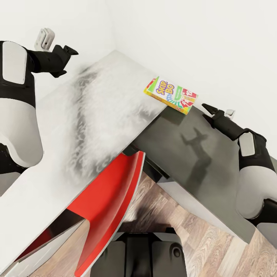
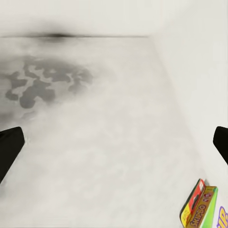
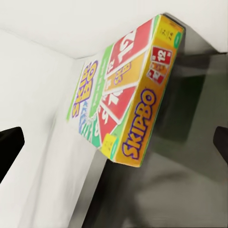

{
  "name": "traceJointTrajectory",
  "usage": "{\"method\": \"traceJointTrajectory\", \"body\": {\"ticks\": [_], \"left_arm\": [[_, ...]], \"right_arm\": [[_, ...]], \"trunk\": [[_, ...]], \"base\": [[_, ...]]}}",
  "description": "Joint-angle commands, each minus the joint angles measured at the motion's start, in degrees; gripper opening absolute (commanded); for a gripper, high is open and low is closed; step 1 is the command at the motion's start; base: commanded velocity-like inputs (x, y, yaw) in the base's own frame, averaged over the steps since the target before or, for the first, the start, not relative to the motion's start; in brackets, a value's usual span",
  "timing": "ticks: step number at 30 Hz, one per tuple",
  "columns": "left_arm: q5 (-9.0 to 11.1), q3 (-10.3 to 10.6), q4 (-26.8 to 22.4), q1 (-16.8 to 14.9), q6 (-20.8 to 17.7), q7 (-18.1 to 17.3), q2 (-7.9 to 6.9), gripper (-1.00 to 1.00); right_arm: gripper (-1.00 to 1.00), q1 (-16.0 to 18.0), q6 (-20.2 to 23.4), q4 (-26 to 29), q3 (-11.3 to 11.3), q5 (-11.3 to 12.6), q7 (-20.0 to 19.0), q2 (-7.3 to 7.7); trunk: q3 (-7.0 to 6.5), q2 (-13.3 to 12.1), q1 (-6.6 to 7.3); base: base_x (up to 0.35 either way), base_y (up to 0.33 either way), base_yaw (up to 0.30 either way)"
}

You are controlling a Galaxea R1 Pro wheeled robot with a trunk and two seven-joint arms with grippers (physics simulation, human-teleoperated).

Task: Put all the toys in the child's room - the three board games (two on the bed and one on the table), the two jigsaw puzzles on the table, and the tennis ball on the table - inside the toy box on the table in the child's room.

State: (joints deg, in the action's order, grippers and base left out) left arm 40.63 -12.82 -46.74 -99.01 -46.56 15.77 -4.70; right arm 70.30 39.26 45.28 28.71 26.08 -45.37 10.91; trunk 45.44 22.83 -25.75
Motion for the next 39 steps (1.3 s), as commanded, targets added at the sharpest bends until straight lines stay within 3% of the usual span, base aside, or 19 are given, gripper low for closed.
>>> {"method": "traceJointTrajectory", "body": {"ticks": [1, 39], "left_arm": [[0.58, -0.07, -0.04, -0.03, -0.16, 0.49, 0.02, 1.0], [0.59, -0.02, -0.52, 0.65, -0.11, 0.49, 0.2, 1.0]], "right_arm": [[1.0, 0.09, 0.33, -0.03, 0.11, 0.17, 0.11, 0.05], [1.0, 0.12, -1.2, -0.2, 0.26, 0.18, 1.05, 0.82]], "trunk": [[0.07, 0.09, -0.03], [0.06, 0.09, -0.03]], "base": [[0.0, 0.0, 0.166], [0.0, 0.0, 0.031]]}}
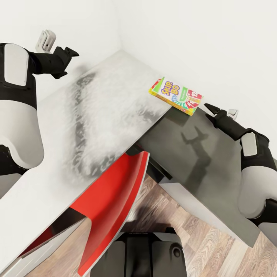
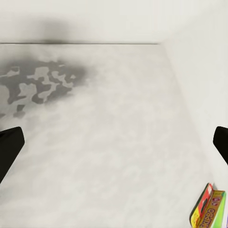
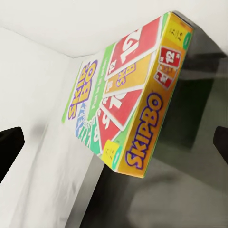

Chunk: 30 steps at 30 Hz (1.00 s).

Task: Put all the toys in the child's room - the three board games (two on the bed and one on the table), the two jigsaw puzzles on the table, and the tennis ball on the table - inside the toy box on the table in the child's room.

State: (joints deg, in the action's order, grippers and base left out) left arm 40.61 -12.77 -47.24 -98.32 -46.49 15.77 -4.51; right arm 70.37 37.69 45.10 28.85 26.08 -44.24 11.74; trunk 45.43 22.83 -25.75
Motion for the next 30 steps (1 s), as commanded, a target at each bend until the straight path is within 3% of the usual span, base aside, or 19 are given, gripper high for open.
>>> {"method": "traceJointTrajectory", "body": {"ticks": [1, 30], "left_arm": [[0.61, -0.06, -0.03, -0.04, -0.18, 0.49, 0.01, 1.0], [0.61, 0.02, -0.11, 0.37, -0.18, 0.49, 0.18, 1.0]], "right_arm": [[1.0, 0.05, 0.38, -0.02, 0.12, 0.19, -0.08, -0.01], [1.0, 0.03, -2.22, -2.93, 0.15, 0.2, 0.02, 0.02]], "trunk": [[0.07, 0.09, -0.03], [0.07, 0.09, -0.03]], "base": [[0.0, 0.0, 0.0], [0.0, 0.0, 0.0]]}}
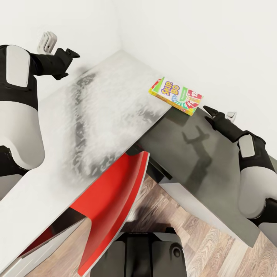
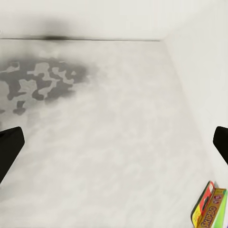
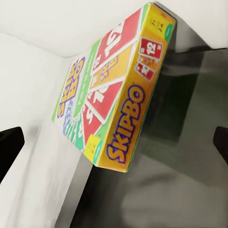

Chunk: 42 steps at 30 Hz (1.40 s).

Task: Put all the toys in the child's room - the three board games (two on the bed and one on the table), the two jigsaw puzzles on the table, and the tennis ball on the table - inside the toy box on the table in the child's room.

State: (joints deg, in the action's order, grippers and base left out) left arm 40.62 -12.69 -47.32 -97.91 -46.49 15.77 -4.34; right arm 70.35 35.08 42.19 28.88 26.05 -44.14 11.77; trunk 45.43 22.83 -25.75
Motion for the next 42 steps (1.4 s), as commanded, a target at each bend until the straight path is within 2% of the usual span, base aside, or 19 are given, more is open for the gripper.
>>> {"method": "traceJointTrajectory", "body": {"ticks": [1, 14, 21, 29, 42], "left_arm": [[0.61, -0.06, -0.03, -0.04, -0.18, 0.49, 0.01, 1.0], [0.66, -0.13, 0.0, 0.0, -0.18, 0.49, 0.0, 1.0], [0.65, -0.14, 0.01, 0.0, -0.18, 0.49, -0.03, 1.0], [0.68, -0.14, 0.01, 0.0, -0.18, 0.49, 0.0, 1.0], [0.69, -0.08, 0.03, 0.0, -0.18, 0.49, 0.06, 1.0]], "right_arm": [[1.0, 0.05, 0.39, -0.02, 0.12, 0.22, -0.08, -0.01], [1.0, 0.05, 0.2, -0.29, 0.14, 0.22, -0.03, 0.04], [1.0, 0.05, 0.18, -0.3, 0.24, 0.22, 0.0, 0.28], [1.0, 0.05, 0.13, -0.32, 1.1, 0.22, -0.01, 0.45], [1.0, 0.05, 0.09, -0.32, 2.45, 0.22, 0.01, 0.79]], "trunk": [[0.07, 0.09, -0.03], [0.07, 0.09, -0.03], [0.07, 0.09, -0.03], [0.07, 0.09, -0.03], [0.07, 0.09, -0.03]], "base": [[0.0, 0.0, 0.0], [0.0, 0.0, 0.003], [0.0, 0.0, 0.116], [0.0, 0.0, 0.161], [0.0, 0.0, 0.045]]}}
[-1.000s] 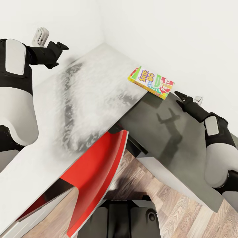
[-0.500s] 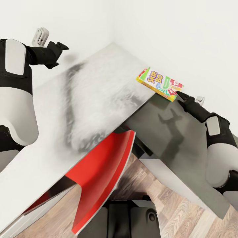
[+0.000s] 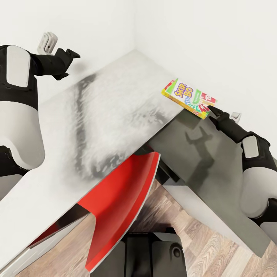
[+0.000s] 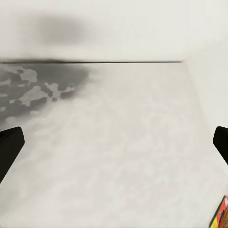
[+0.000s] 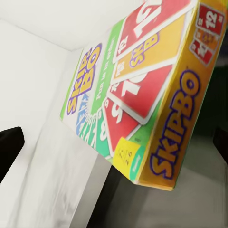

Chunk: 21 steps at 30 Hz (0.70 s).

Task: Put all the toys in the child's room - the three board games (two on the bed and one on the table), the two jigsaw puzzles on the table, and the tennis ball on the table - inside the toy box on the table in the child's room.

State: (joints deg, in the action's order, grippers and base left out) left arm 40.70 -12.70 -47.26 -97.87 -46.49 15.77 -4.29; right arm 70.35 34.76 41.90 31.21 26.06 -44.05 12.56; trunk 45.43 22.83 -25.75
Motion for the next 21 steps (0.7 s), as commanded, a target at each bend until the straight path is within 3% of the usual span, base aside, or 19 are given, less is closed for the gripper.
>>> {"method": "traceJointTrajectory", "body": {"ticks": [1, 21], "left_arm": [[0.6, -0.06, -0.03, -0.04, -0.18, 0.49, 0.01, 1.0], [0.61, -0.04, 0.01, -0.04, -0.18, 0.49, 0.29, 1.0]], "right_arm": [[1.0, 0.05, 0.4, -0.02, 0.13, 0.22, -0.08, -0.01], [1.0, 0.05, 0.39, 0.0, 0.33, 0.22, -0.08, 0.73]], "trunk": [[0.07, 0.09, -0.03], [0.07, 0.09, -0.03]], "base": [[0.0, 0.0, 0.015], [0.0, 0.0, 0.004]]}}
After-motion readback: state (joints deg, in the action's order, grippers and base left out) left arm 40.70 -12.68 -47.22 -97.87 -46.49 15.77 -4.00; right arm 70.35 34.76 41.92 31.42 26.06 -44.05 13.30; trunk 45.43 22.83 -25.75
